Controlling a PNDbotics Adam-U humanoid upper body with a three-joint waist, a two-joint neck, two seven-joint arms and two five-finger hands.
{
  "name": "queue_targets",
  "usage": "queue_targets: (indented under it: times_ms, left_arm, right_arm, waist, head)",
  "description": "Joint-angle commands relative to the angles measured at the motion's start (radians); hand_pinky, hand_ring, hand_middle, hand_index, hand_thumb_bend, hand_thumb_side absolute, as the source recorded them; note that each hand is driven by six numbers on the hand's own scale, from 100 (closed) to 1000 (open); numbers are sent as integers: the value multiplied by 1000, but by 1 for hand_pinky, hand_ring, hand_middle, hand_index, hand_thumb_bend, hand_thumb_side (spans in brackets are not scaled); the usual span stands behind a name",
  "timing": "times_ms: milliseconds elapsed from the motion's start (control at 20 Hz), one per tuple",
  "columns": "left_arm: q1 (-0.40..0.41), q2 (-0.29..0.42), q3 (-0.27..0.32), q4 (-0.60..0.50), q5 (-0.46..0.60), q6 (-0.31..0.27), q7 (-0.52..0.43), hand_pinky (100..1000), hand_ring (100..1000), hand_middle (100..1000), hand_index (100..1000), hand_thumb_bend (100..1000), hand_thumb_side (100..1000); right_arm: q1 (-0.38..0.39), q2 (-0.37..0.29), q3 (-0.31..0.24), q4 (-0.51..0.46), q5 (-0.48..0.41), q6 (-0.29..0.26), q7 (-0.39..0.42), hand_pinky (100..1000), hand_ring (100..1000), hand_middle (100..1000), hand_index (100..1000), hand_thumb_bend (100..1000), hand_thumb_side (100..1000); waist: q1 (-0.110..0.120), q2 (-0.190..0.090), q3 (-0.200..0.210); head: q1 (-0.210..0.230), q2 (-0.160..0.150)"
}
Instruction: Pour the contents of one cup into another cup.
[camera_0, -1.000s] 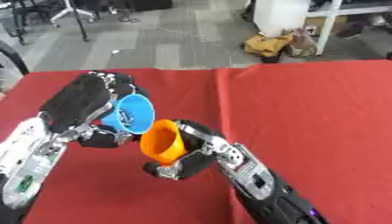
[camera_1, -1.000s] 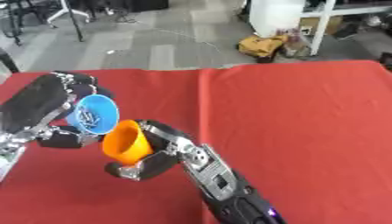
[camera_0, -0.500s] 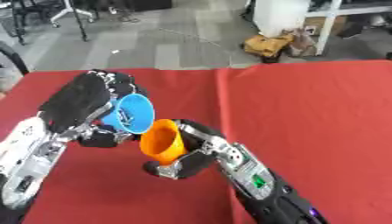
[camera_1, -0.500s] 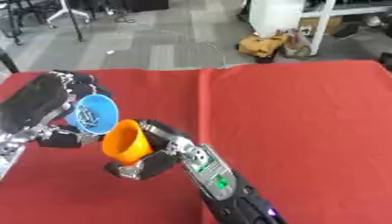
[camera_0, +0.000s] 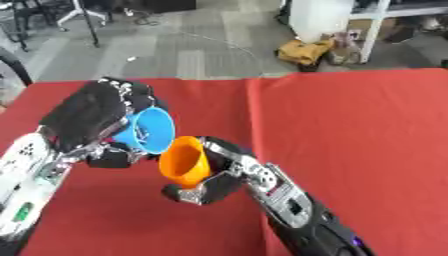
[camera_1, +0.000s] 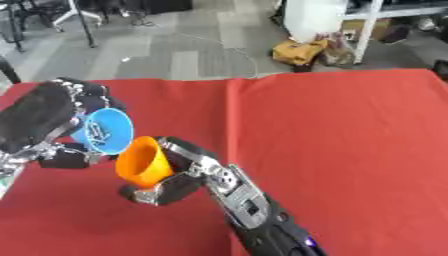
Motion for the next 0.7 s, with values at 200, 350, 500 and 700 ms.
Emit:
queue_targets:
  times_ms: [200, 350, 500, 700]
  left_arm:
    - [-18, 34, 17, -56, -31, 8, -17, 433, 414, 402, 692, 619, 100]
    - [-19, 35, 18, -68, -40, 13, -23, 431, 414, 402, 692, 618, 100]
    - [-20, 35, 18, -77, -46, 18, -27, 430, 413, 401, 691, 617, 100]
    - [-23, 35, 18, -86, -61, 21, -28, 426, 415, 400, 690, 619, 100]
  right_arm:
    - [-19, 5, -4, -21, 1, -2, -1, 718, 431, 419, 725, 319, 100]
    - [-20, 4, -5, -20, 1, -2, -1, 719, 431, 419, 725, 323, 100]
    - [-20, 4, -5, -19, 2, -3, 0, 718, 431, 419, 725, 323, 100]
    - [-20, 4, -5, -19, 2, -3, 0, 718, 431, 419, 725, 323, 100]
  waist:
    - [0, -19, 2]
    - [1, -20, 3]
    - [1, -20, 3]
    - [2, -20, 3]
  head:
    - [-3, -1]
    - [-3, -1]
    - [-3, -1]
    - [-4, -1]
